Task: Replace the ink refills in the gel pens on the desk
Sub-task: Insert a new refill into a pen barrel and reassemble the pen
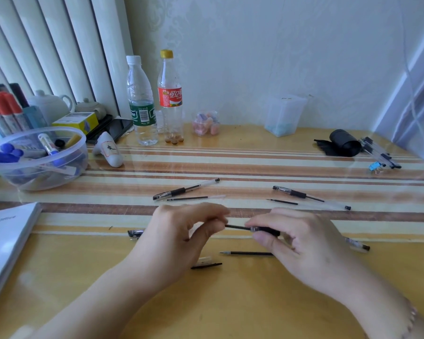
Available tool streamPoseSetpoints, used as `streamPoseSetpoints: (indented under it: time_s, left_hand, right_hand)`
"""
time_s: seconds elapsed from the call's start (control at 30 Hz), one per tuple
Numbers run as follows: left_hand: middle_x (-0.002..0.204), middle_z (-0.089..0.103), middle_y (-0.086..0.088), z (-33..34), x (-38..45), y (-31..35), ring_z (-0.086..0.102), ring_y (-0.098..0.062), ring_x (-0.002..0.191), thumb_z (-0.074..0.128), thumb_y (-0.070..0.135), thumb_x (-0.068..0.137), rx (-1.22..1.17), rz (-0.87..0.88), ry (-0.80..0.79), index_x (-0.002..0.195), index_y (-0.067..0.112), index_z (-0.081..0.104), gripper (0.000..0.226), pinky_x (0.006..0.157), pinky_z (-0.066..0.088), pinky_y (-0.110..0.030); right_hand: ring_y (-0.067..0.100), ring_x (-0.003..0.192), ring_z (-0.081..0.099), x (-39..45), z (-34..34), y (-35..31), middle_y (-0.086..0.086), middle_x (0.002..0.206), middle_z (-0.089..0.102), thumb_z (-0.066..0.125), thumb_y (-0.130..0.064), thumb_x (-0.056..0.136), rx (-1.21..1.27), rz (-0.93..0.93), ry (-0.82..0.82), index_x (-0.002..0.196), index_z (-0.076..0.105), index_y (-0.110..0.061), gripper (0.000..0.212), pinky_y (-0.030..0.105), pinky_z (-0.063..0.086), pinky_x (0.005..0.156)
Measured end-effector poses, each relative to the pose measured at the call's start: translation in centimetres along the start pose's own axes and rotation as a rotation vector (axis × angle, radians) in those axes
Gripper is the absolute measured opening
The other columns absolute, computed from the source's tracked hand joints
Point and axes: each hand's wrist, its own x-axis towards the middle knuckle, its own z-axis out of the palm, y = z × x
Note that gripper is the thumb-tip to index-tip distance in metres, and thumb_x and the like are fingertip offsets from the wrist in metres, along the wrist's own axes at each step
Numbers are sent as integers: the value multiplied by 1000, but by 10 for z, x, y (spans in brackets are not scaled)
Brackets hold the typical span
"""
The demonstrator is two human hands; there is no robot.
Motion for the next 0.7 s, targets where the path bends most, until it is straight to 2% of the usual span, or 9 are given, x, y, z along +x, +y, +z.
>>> streamPoseSetpoints:
  time_s: [0.07,0.17,0.23,0.3,0.4,0.5,0.57,0.63,0.7]
  left_hand:
    - [97,74,19,-4,4,-2,68,3,93,66,16,88,-134,-59,163,107,21,70,20,80,52,-13]
    - [94,77,8,-16,12,-6,72,-9,92,63,18,87,-435,-220,362,109,18,65,22,78,53,-15]
    - [85,78,4,-18,14,-6,74,-12,86,64,26,83,-535,-309,371,101,17,63,21,74,54,-15]
    - [76,77,-1,-15,13,-5,74,-12,77,67,29,79,-558,-351,310,92,15,64,19,69,53,-14]
    - [66,73,-8,-8,12,-6,70,-13,63,71,25,74,-600,-351,249,80,9,66,17,64,53,-16]
    - [68,74,-9,-4,10,-6,71,-15,65,72,21,72,-643,-359,202,80,9,68,15,66,54,-17]
    - [75,76,-9,-1,8,-5,73,-16,73,72,19,72,-711,-386,156,82,12,70,12,69,53,-16]
    - [79,77,-9,2,7,-3,74,-18,79,72,23,73,-744,-402,95,84,15,71,13,71,52,-15]
    - [80,77,-8,5,6,-4,74,-19,80,73,24,74,-726,-399,44,85,16,71,13,70,52,-16]
  right_hand:
    - [5,70,62,1,1,3,-19,85,70,49,-51,89,165,83,51,103,71,-37,30,26,52,58]
    - [12,51,46,6,-6,7,1,71,61,53,-37,92,728,275,233,94,72,-31,20,24,40,46]
    - [13,47,36,10,-12,5,5,69,53,53,-32,91,1116,387,319,96,72,-20,23,22,33,42]
    - [13,48,34,11,-12,6,2,69,51,52,-32,89,1220,425,338,94,71,-14,26,22,33,42]
    - [14,52,36,11,-8,5,4,71,49,54,-28,89,1195,403,285,99,72,-12,26,23,34,46]
    - [12,57,42,8,-4,3,1,72,50,57,-22,88,1134,314,192,111,71,-18,27,22,40,51]
    - [6,65,56,4,2,2,-13,77,62,57,-24,91,799,192,188,118,68,-27,28,20,48,60]
    - [6,85,67,1,7,-2,-23,98,69,56,-38,93,476,81,134,123,63,-36,31,25,56,70]
    - [1,95,67,0,10,-6,-28,109,68,51,-50,93,382,40,62,125,59,-42,34,29,57,74]
